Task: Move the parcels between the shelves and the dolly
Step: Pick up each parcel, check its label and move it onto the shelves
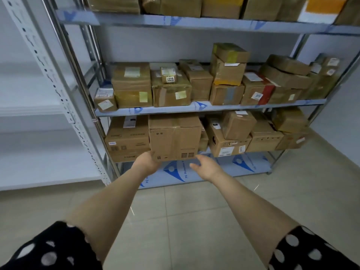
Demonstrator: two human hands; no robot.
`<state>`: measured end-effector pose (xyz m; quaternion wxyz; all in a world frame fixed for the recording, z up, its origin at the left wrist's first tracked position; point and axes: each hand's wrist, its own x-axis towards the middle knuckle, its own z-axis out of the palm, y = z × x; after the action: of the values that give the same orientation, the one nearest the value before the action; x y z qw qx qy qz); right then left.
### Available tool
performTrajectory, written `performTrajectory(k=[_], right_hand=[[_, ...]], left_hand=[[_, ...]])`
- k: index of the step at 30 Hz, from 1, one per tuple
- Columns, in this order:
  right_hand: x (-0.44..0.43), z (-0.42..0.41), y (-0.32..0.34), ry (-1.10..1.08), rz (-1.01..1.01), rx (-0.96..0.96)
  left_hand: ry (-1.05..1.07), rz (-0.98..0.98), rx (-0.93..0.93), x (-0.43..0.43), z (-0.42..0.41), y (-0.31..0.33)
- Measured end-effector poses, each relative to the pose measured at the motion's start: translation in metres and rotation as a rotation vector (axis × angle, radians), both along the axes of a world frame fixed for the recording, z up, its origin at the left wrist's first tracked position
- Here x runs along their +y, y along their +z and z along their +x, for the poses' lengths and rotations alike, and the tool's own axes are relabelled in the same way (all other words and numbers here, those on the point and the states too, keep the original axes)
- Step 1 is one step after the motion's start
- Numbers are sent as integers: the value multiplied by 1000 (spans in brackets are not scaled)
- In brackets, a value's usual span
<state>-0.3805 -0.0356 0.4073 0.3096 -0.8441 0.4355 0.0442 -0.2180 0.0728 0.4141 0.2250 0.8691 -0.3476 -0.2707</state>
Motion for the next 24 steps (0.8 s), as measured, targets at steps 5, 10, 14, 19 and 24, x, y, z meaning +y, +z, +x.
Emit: performTrajectory(k=[5, 10, 14, 19, 24], right_hand=[[-65, 46, -16, 29, 31, -6], [-118, 91, -30, 29, 60, 35], [-159, 124, -28, 34, 59, 103], [-194, 154, -31, 43, 76, 84], [-212, 185, -52, 150, 99, 63]], left_hand=[[100, 23, 62, -59, 44, -22], [128, 24, 77, -121, 97, -42], [140, 49, 93, -165, 133, -51], [118, 116, 21, -206, 162, -53], [205, 149, 26, -215, 181, -66]])
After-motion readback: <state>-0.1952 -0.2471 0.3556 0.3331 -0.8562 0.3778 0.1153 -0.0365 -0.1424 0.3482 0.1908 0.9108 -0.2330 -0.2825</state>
